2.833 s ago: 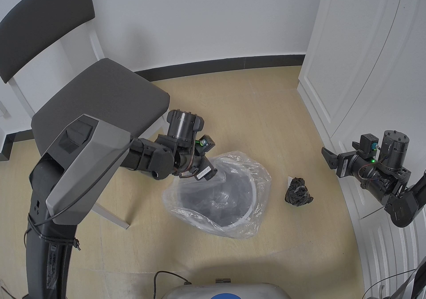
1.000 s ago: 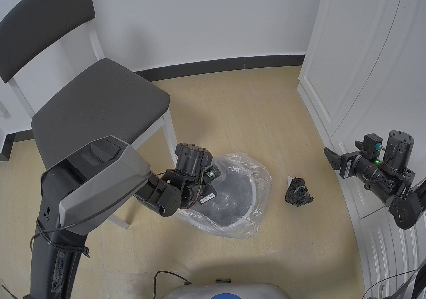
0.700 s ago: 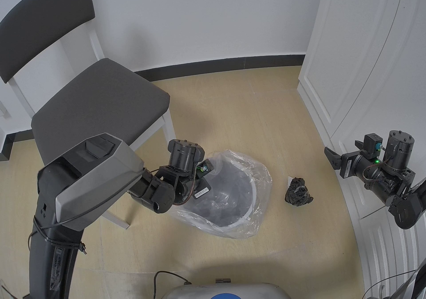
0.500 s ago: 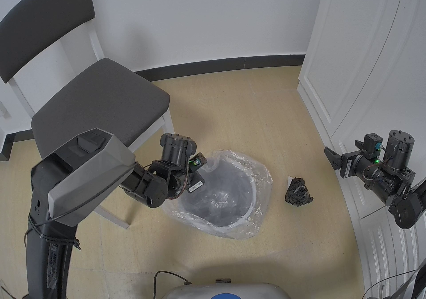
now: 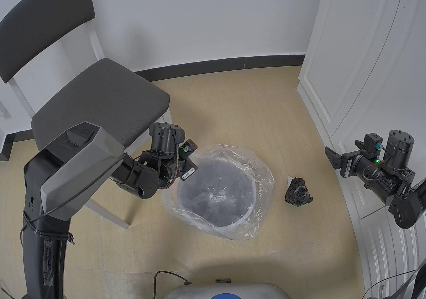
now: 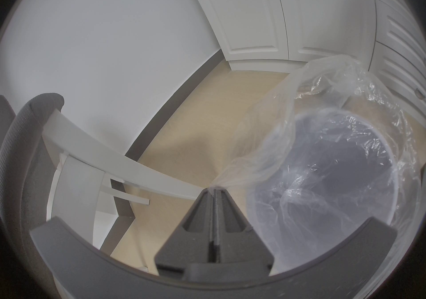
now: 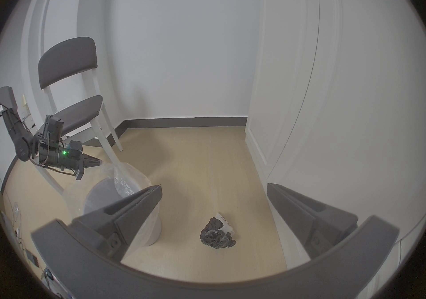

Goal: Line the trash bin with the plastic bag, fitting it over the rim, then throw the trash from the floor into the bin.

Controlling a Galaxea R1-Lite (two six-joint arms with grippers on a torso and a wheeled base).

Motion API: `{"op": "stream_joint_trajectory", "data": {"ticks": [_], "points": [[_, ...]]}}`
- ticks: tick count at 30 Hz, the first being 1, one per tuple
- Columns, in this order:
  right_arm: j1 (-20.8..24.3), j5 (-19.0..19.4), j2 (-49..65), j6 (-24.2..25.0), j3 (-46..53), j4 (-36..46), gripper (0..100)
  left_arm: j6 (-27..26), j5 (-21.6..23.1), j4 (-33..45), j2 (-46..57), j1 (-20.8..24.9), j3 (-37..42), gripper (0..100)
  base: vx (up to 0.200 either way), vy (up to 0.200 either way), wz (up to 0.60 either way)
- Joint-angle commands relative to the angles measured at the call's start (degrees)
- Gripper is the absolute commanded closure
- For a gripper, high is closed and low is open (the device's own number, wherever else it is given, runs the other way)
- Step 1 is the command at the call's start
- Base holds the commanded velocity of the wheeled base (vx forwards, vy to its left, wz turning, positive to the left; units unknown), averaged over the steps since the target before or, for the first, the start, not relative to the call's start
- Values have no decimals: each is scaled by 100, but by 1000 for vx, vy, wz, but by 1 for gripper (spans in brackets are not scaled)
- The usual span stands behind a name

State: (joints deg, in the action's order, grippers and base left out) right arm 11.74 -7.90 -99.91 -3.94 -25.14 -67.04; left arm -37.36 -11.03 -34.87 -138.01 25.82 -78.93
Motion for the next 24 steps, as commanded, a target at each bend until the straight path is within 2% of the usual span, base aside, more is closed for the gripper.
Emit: {"op": "stream_joint_trajectory", "data": {"ticks": [1, 8, 24], "points": [[-5, -1, -37, -2, -9, -2, 0, 19, -4, 6, -174, -33, -245, 100, 0, 0, 0], [-40, -1, -63, -2, -35, -2, 0, 36, -22, 112, -552, -183, -825, 100, 0, 0, 0], [-49, -1, -107, -2, -35, -29, 0, 54, -13, 59, -692, -165, -852, 100, 0, 0, 0]]}}
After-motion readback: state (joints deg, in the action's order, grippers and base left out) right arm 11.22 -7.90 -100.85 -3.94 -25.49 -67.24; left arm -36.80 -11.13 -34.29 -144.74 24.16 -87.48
